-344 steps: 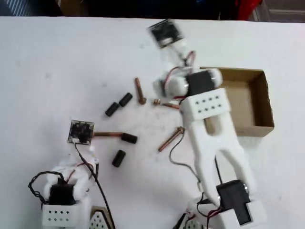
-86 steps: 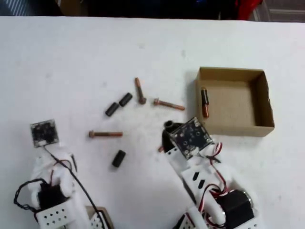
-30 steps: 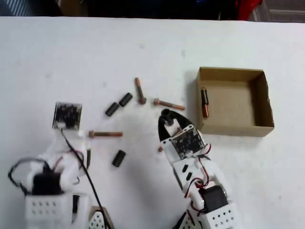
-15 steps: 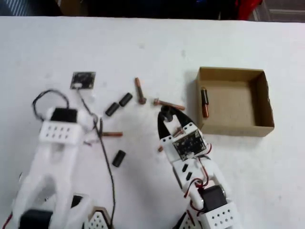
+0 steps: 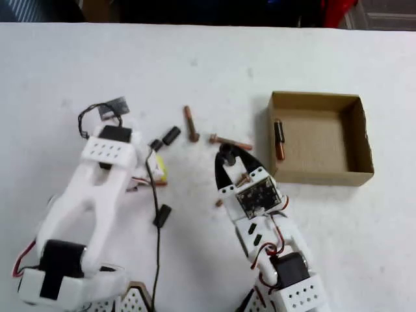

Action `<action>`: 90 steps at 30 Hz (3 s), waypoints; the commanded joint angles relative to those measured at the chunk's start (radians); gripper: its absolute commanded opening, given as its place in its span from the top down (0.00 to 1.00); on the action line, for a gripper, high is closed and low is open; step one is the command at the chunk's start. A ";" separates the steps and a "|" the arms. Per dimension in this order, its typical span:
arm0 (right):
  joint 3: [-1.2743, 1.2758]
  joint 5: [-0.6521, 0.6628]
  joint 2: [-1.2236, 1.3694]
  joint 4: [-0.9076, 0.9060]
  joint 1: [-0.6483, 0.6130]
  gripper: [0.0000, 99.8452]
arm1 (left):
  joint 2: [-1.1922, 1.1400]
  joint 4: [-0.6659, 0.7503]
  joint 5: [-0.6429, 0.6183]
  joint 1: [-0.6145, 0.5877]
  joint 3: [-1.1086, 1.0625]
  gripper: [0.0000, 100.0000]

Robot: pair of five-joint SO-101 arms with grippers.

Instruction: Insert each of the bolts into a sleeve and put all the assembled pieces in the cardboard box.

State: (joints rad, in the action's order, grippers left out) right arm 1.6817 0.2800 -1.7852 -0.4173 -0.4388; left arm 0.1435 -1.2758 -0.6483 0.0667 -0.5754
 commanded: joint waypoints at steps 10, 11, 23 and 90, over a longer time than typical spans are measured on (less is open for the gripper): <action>0.009 -0.006 -0.015 -0.022 0.005 0.98 | -0.150 0.150 -0.161 -0.079 0.057 0.74; 0.009 -0.006 -0.015 -0.022 0.005 0.98 | -0.150 0.150 -0.161 -0.093 0.057 0.74; 0.009 -0.006 -0.015 -0.022 0.010 0.98 | -0.160 0.190 -0.163 -0.127 0.037 0.74; 0.009 -0.005 -0.015 -0.044 0.007 0.98 | -0.297 0.387 0.927 -0.111 0.072 0.88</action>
State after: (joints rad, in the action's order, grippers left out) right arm 1.6817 0.2800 -1.7852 -0.4618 -0.4388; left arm -0.1557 -0.9352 0.2723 -0.0499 -0.5294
